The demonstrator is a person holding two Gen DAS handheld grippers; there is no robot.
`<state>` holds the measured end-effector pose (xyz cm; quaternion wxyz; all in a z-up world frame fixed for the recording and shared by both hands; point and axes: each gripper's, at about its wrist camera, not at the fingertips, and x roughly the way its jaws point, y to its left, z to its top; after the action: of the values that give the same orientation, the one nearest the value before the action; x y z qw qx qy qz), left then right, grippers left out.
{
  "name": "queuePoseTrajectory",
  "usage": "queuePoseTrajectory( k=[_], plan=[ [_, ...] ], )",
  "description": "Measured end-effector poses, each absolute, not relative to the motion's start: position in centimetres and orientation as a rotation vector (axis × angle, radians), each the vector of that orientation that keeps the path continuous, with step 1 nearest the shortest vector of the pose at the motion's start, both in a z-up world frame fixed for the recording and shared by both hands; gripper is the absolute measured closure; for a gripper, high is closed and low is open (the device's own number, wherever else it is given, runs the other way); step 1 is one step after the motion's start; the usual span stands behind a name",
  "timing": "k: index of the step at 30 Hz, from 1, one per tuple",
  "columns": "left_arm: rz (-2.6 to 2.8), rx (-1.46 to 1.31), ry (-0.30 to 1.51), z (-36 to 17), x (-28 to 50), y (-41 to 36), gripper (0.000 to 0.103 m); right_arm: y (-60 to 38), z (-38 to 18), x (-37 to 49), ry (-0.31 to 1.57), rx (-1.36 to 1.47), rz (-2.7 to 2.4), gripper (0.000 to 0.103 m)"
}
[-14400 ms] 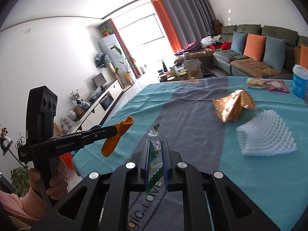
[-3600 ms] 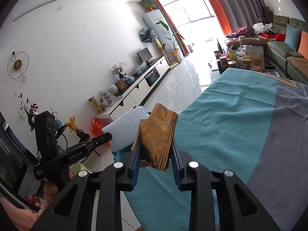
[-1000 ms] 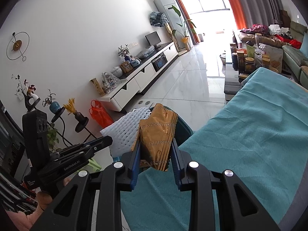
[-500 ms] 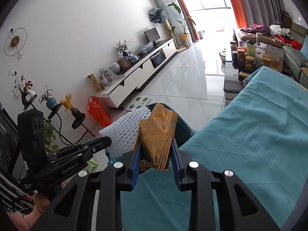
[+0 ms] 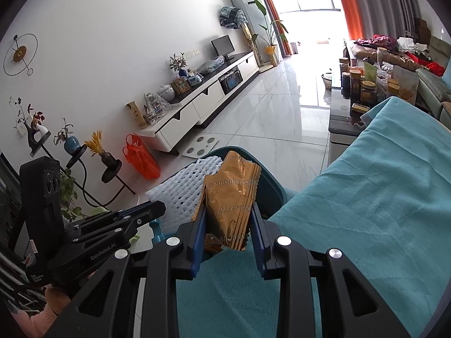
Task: Collect trash
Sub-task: 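Lower both items into the teal bin and open both grippers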
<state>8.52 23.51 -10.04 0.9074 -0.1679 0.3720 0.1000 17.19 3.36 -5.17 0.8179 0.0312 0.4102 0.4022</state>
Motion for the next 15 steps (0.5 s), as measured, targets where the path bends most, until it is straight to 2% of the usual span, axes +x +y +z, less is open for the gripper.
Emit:
queuePoseTrajectory(
  k=[15],
  plan=[
    [0.227, -0.348, 0.806, -11.6, 9.9, 23.3, 0.091, 5.5, -6.0, 17.4, 0.907, 0.007, 0.843, 0.072]
  ],
)
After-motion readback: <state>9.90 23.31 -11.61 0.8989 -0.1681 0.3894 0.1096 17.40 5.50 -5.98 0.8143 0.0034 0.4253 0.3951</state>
